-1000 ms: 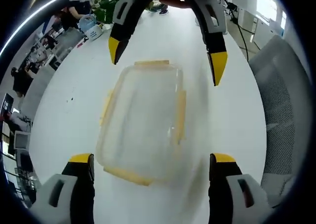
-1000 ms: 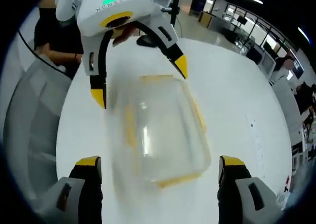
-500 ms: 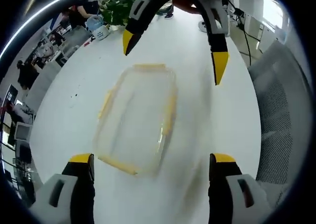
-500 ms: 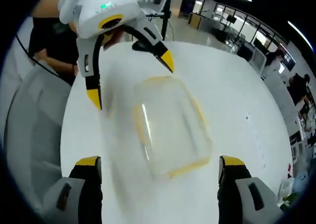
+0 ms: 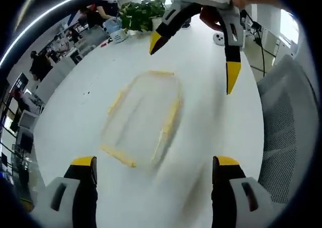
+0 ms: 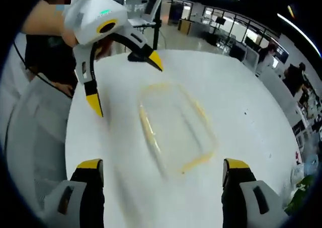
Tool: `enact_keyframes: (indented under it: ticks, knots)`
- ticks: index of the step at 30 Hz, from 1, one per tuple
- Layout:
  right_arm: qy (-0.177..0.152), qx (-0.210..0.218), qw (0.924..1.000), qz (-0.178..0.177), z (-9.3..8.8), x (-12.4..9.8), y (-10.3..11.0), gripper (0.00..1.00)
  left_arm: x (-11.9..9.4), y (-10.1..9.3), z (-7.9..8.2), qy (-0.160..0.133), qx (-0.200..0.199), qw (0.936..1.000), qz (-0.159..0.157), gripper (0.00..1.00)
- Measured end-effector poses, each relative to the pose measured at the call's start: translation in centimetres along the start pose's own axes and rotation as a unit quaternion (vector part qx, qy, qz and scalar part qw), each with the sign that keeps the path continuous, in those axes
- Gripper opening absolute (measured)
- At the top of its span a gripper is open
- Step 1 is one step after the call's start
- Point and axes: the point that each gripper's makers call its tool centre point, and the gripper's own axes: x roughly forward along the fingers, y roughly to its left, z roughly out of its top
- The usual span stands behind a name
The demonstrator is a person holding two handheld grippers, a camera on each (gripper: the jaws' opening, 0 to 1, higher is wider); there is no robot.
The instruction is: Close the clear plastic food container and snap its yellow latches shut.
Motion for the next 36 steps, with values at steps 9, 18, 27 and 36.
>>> enact_keyframes:
  ticks: [9, 18, 27, 36]
  knots:
    - [-0.02, 0.033, 0.9992, -0.011, -1.4, -0.5, 0.9, 1.0, -0.3, -0.7, -1.2, -0.015, -0.037, 0.9992, 0.009, 0.98]
    - [-0.042, 0.059, 0.9971, -0.022, -1.9, -0.9, 1.7, 1.0, -1.2, -0.9, -1.4, -0.045, -0.058, 0.9969, 0.03, 0.97]
    - [-0.077, 0.095, 0.9917, -0.04, -1.9, -1.2, 2.3, 1.0, -1.7, -1.7, -1.7, -0.063, -0.089, 0.9933, 0.038, 0.95]
    - [-0.102, 0.105, 0.9875, -0.059, -2.0, -2.0, 2.4, 1.0, -2.4, -2.7, -1.8, -0.093, -0.103, 0.9894, 0.045, 0.94]
